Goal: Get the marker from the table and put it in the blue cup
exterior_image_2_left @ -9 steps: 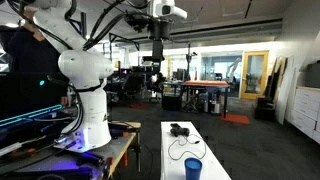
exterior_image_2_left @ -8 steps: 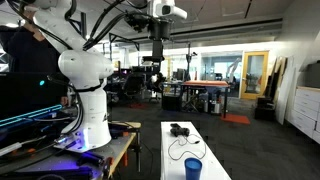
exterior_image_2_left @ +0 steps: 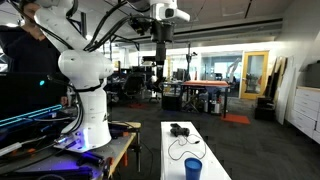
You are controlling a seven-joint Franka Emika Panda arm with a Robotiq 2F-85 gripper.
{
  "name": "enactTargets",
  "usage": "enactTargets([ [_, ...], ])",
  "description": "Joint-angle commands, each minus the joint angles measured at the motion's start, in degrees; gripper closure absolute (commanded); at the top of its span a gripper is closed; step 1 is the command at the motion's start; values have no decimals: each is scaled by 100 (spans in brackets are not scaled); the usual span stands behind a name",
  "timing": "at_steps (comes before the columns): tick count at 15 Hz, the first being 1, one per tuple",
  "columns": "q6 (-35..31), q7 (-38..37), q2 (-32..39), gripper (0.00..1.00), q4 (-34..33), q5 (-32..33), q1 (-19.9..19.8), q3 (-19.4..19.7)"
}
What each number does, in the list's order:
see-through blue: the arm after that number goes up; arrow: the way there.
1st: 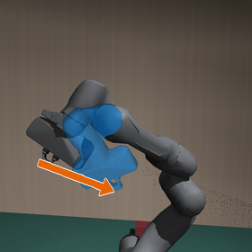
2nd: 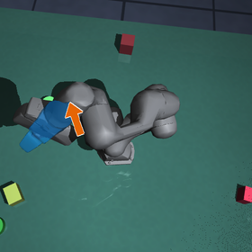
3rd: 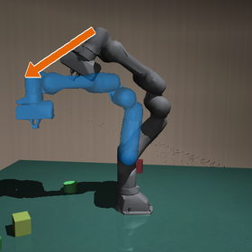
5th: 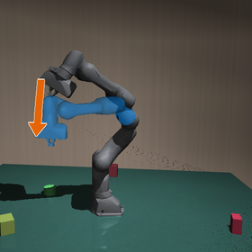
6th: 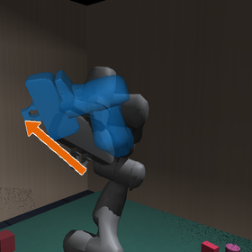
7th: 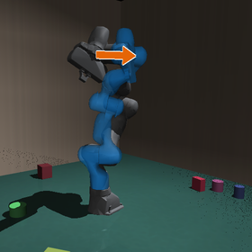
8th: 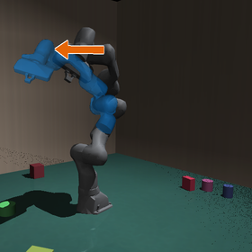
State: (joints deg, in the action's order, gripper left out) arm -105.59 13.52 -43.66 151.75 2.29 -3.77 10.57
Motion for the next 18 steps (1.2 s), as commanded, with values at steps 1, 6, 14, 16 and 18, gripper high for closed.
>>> enactTargets([
  [1,-510,6,343,0,155,133,-21,-86],
  [6,-1306,51,944,0,437,377,-29,-185],
  [14,-2820,237,1995,0,793,801,-88,-173],
  [16,-3202,273,2361,0,727,849,-101,-151],
  [18,-3616,285,2692,0,726,882,-125,-139],
])
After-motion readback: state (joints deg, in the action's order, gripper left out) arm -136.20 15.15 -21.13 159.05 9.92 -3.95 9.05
